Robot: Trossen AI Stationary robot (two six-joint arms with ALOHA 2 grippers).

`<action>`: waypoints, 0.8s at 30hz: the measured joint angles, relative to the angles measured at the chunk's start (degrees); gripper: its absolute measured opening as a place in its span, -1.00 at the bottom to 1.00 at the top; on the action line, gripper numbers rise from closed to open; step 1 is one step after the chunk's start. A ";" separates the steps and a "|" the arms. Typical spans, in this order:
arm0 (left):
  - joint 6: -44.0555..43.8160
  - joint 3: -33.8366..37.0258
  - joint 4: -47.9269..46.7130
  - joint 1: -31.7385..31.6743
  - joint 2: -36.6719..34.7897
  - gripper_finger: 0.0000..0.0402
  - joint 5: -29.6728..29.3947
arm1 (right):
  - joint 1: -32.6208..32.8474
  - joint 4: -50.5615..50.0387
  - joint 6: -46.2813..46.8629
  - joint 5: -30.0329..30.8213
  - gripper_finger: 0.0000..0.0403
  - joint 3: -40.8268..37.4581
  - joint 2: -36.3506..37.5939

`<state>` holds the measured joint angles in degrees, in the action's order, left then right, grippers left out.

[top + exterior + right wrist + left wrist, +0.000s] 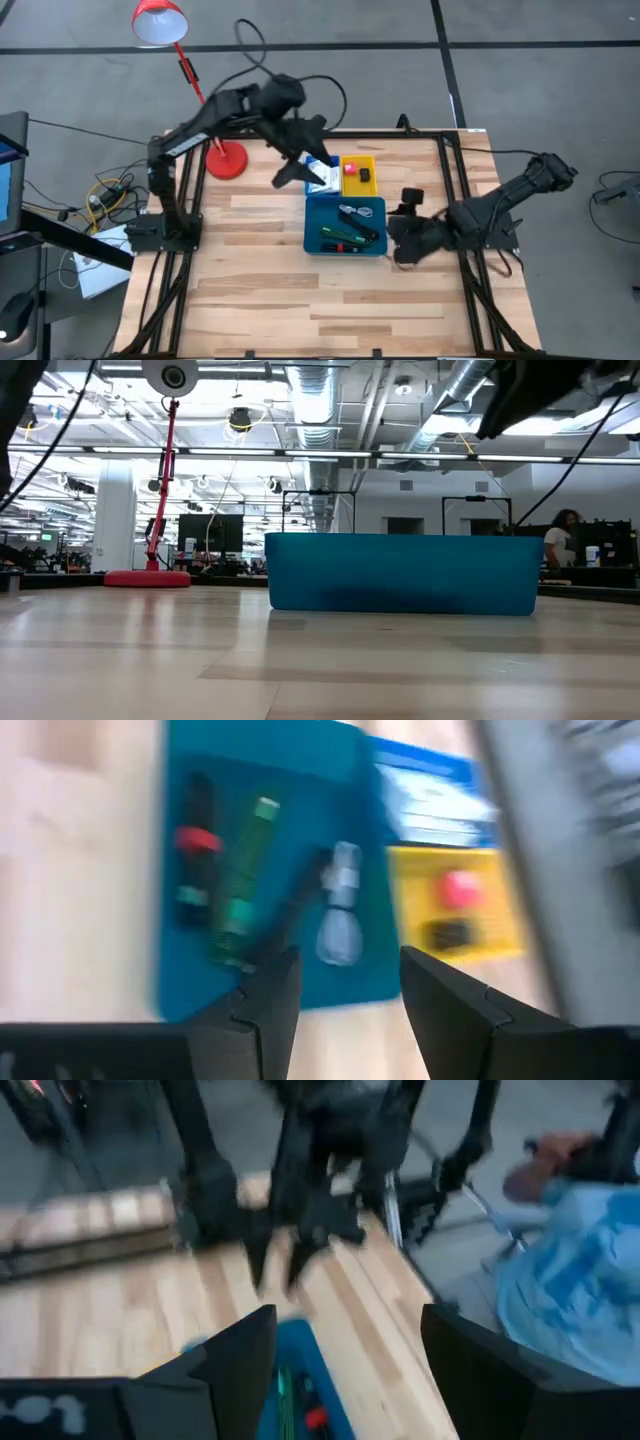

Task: Pick and place items into bin
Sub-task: Return to Home Position

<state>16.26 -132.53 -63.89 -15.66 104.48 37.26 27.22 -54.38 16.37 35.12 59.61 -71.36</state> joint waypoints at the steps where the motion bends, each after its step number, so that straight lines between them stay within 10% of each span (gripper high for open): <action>1: -1.23 0.00 1.54 0.10 -1.10 0.18 -0.31 | -1.60 2.28 -0.98 -4.40 -0.19 0.10 0.45; 11: -6.65 0.02 4.25 -7.90 -5.96 0.18 -13.69 | -9.74 18.70 -8.74 -44.27 -0.18 0.12 3.14; 24: -11.88 17.32 5.94 -26.00 -11.17 0.18 -4.95 | -6.91 15.93 -7.34 -46.47 -0.18 0.09 11.37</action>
<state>4.38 -115.21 -57.95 -41.67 93.31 32.31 20.31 -38.45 9.04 -11.34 59.70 -59.98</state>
